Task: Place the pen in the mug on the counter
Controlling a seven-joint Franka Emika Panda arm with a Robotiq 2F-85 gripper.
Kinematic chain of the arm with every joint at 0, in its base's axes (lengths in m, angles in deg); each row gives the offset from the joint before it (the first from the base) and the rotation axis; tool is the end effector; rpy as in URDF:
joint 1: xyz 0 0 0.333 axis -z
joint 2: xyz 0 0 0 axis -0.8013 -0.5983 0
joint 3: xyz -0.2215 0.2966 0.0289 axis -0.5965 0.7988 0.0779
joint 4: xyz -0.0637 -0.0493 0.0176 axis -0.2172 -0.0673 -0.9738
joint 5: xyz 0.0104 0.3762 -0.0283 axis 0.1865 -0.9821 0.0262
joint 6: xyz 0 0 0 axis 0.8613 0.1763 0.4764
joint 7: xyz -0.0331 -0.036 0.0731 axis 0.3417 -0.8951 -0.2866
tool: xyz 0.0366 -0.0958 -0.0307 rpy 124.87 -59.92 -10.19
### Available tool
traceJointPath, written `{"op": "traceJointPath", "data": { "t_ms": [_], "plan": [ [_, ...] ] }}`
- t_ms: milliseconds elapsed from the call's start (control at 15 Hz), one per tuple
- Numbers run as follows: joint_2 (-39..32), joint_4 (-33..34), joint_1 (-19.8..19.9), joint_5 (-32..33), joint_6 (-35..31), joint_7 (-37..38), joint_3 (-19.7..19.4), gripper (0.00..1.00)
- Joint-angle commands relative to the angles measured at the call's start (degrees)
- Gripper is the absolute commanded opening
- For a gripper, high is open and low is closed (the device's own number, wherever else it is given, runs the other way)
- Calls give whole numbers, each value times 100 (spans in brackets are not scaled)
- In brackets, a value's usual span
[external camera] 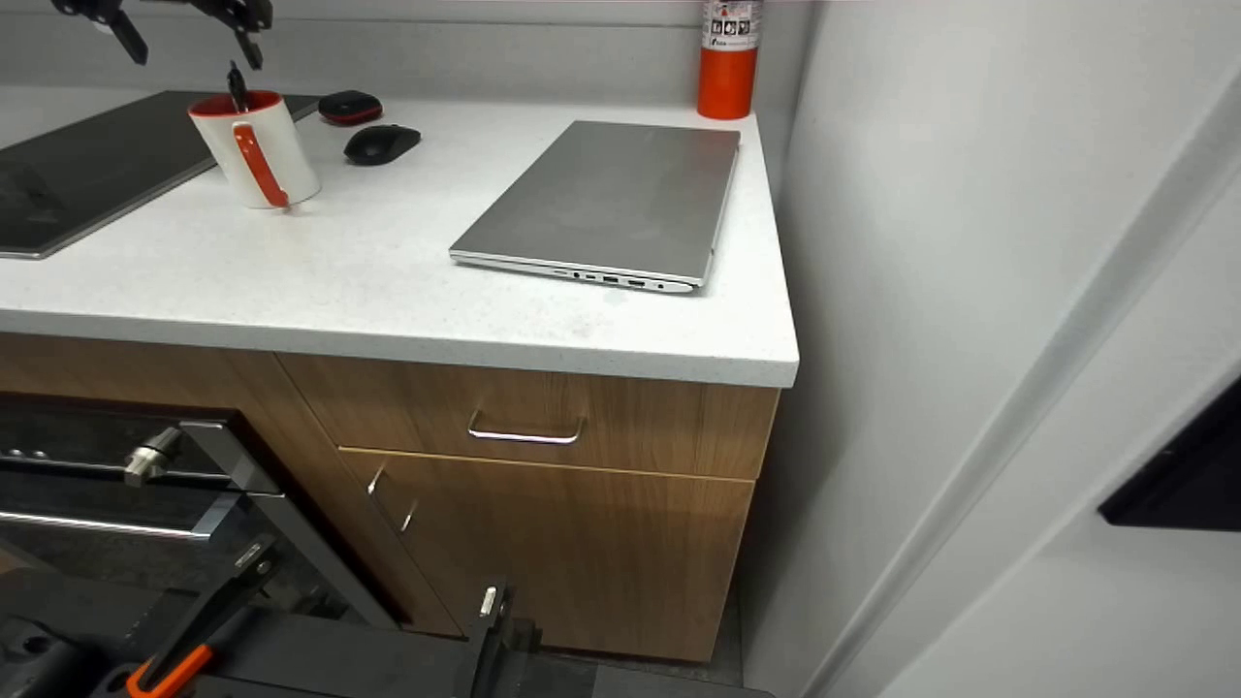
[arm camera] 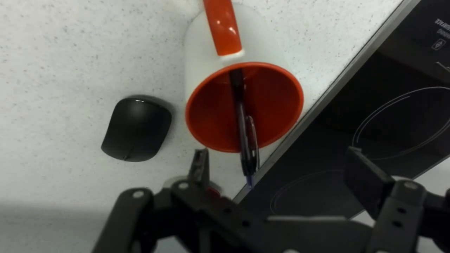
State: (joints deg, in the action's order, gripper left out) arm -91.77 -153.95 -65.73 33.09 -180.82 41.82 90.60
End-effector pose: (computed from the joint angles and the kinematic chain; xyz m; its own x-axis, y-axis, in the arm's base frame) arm 0.5225 0.2313 0.4430 0.8158 0.3536 0.4576 0.4480 -0.8868 -0.1134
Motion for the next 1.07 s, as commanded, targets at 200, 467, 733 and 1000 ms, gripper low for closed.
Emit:
{"op": "traceJointPath", "data": {
  "t_ms": [200,467,733,1000],
  "plan": [
    [-571,436,117,-660,-259,-981,174,100],
    [-753,598,166,-976,-227,-1414,226,100],
    [-912,765,197,-1162,-185,-1693,236,96],
    [-979,829,213,-1218,-187,-1808,233,59]
  ]
}}
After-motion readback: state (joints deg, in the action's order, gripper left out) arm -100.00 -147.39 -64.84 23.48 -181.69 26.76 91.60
